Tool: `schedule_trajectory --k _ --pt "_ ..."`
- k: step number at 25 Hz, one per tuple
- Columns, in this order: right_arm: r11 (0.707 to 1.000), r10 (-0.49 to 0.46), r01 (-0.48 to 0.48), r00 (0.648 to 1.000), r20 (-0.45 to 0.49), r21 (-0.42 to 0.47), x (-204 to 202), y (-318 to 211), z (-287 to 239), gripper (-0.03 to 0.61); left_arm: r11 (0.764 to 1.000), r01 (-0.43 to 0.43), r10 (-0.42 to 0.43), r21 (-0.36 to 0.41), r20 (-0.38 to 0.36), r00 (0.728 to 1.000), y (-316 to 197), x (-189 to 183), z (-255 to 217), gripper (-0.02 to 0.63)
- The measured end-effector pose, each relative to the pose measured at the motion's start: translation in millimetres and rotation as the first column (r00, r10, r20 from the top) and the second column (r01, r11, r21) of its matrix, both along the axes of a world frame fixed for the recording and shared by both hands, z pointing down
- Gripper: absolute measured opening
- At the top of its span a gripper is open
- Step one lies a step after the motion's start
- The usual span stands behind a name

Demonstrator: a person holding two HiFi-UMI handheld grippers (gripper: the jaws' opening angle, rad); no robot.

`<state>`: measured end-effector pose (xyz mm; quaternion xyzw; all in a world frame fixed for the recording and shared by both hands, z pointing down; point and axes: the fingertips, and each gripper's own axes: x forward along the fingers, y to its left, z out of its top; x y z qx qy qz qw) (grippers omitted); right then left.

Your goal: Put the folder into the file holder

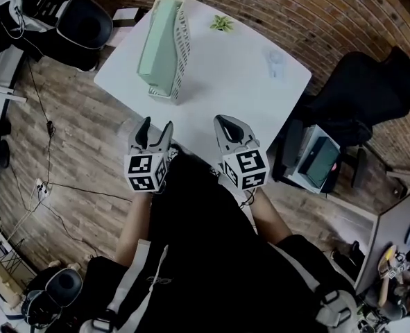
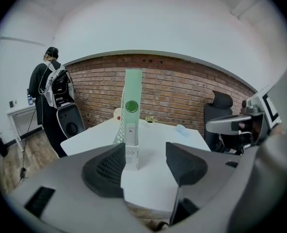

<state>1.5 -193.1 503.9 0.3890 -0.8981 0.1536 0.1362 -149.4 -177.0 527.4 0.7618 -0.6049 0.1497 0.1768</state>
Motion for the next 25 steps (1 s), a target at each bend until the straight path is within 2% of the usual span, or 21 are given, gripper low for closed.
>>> schedule_trajectory --k 3,4,6,7,11,17,25 --pt "1.000 0.016 -0.016 1.000 -0.005 -0.001 -3 6 1 0.008 1.000 -0.015 0.015 0.002 0.000 1.000 9 2 -2 0.259" --pt "1.000 0.025 -0.025 1.000 -0.008 0.001 -4 8 0 0.008 1.000 -0.022 0.022 0.005 0.003 1.000 11 1 -4 0.234" --pt "0.999 0.043 -0.043 0.999 -0.017 0.012 -9 9 -3 0.008 1.000 -0.023 0.023 0.008 0.002 1.000 15 -6 -9 0.055" --pt "0.998 0.054 -0.054 0.998 -0.022 0.019 -12 10 -4 0.008 1.000 -0.023 0.023 0.001 -0.002 1.000 17 -9 -9 0.029" --pt "0.995 0.103 -0.103 0.994 -0.043 0.019 -24 18 -2 0.008 0.997 -0.063 0.062 -0.038 -0.017 0.998 22 -18 -3 0.022" --pt "0.986 0.167 -0.167 0.983 -0.073 0.004 -53 40 0 0.008 0.990 -0.141 0.139 -0.030 -0.062 0.988 37 -44 -11 0.023" --pt "0.967 0.248 -0.253 0.955 -0.164 -0.010 -81 78 10 0.008 0.966 -0.257 0.254 -0.012 -0.126 0.959 58 -64 -14 0.021"
